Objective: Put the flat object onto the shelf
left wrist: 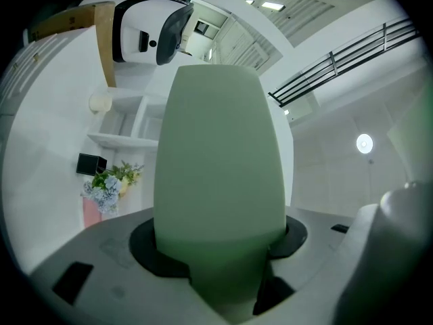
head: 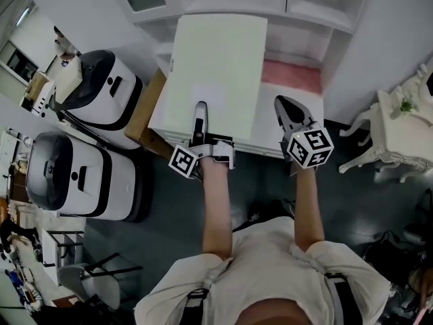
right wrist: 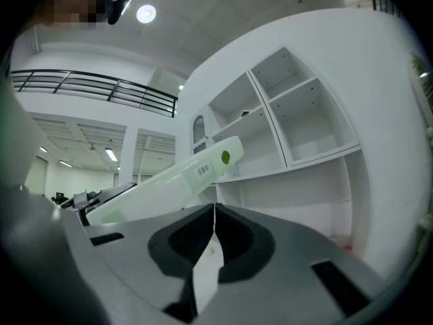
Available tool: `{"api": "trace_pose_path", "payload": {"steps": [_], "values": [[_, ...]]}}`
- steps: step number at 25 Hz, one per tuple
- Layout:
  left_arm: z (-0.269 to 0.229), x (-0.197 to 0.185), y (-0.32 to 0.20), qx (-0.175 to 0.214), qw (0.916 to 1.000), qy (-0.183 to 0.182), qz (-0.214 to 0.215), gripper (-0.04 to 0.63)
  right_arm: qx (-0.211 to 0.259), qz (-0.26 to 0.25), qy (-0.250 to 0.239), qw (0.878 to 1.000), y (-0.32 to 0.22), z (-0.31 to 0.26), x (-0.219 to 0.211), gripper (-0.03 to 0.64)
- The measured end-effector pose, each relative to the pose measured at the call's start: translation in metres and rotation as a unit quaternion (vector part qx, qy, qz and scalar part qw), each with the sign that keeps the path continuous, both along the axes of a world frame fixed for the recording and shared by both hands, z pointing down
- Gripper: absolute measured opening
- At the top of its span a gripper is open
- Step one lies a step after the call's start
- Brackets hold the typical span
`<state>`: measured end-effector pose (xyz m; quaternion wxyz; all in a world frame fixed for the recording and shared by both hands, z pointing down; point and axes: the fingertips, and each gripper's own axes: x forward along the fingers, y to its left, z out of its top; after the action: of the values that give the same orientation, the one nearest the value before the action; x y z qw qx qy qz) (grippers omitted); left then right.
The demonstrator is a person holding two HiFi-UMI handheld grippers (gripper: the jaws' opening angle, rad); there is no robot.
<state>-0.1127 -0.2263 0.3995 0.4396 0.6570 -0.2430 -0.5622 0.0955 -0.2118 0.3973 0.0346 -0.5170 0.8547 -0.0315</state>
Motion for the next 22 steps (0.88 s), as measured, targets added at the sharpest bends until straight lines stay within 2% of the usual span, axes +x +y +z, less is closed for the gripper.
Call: {"api": "trace_pose_path", "payload": {"steps": [6, 12, 14, 17, 22], "values": [[-0.005, -0.005, -0.005, 0.012, 0.9999, 0.009, 0.002, 0.261, -0.01, -0.014, 0.012, 1.0, -0.021, 0.009, -0.005, 0.069], [-0.002, -0.023, -0.024, 0.014, 0.9997, 0.013, -0.012, 0.261, 0.0, -0.04, 0.009, 0.999, -0.043, 0.009, -0.026, 0.069], [0.0, -0.025, -0.036, 0.015, 0.9995, 0.025, -0.01, 0.261, 0.002, -0.047, 0.011, 0.999, -0.052, 0.012, -0.028, 0.069], [0.0, -0.024, -0.057, 0.012, 0.9991, 0.04, -0.002, 0.261, 0.0, -0.033, 0.003, 0.999, -0.071, 0.013, -0.016, 0.069], [-0.01, -0.014, -0.096, 0.019, 0.9995, 0.022, 0.011, 0.261, 0.008, -0.008, 0.001, 1.0, -0.102, 0.006, 0.002, 0.069]]}}
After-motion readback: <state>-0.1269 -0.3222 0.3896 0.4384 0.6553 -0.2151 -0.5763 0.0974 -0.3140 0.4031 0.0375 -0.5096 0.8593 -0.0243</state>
